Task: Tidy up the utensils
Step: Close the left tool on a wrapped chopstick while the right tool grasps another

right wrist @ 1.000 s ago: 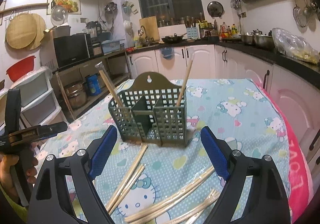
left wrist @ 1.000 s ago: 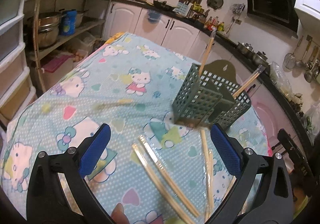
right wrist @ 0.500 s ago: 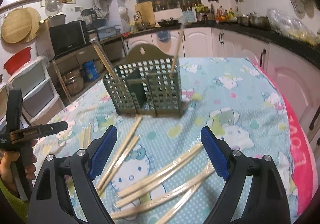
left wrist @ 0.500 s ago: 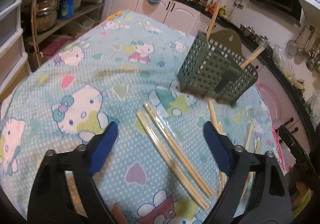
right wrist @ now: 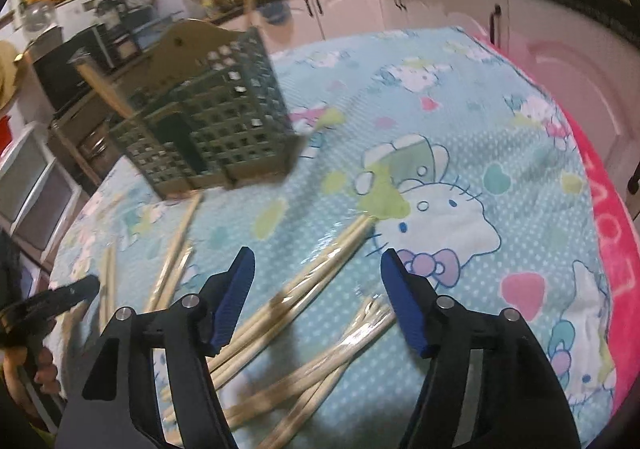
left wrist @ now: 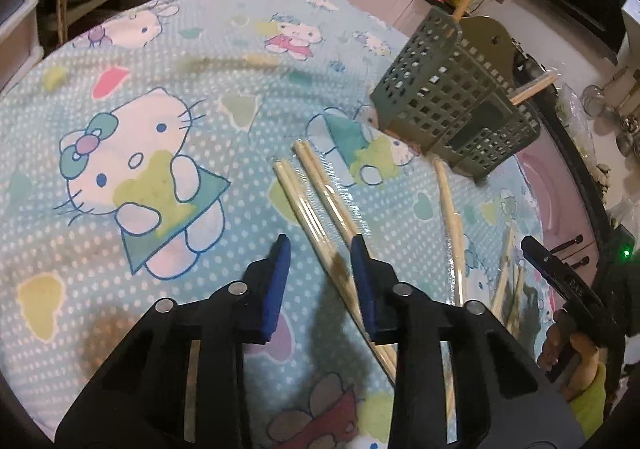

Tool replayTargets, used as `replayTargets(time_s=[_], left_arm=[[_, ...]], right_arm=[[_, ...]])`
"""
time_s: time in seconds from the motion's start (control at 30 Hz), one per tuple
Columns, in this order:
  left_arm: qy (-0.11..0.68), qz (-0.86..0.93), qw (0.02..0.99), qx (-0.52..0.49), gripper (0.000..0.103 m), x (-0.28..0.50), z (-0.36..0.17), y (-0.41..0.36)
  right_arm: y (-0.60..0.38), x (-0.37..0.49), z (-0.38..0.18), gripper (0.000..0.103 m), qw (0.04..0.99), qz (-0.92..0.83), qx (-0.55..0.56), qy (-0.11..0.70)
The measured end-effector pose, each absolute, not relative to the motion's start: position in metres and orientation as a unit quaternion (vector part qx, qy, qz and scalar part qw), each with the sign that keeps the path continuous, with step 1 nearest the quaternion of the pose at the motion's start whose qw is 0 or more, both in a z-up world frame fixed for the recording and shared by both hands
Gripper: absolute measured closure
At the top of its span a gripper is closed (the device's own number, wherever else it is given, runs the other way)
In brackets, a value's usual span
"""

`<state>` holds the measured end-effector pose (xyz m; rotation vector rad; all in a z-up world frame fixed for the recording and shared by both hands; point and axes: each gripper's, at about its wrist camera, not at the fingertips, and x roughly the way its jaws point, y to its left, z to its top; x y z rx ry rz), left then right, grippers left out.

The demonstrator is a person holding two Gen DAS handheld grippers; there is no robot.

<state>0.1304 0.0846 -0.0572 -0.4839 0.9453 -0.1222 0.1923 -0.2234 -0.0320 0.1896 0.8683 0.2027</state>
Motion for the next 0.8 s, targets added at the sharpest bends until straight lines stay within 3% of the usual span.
replayTargets(time_s=[0.4, 0.8], left_arm=[[0.449, -0.046, 0.856, -0.252, 0.089, 0.151, -0.062, 0.098], [0.445, -0.031, 0.854, -0.267, 0.090, 0.178, -0.064, 0.106]], right_arm=[[-0.231, 0.235, -0.046, 0.058, 0.883, 0.087, 0.115, 0.448], [-0.244, 0.246, -0.048, 0.091, 0.878, 0.092, 0.132, 0.450]])
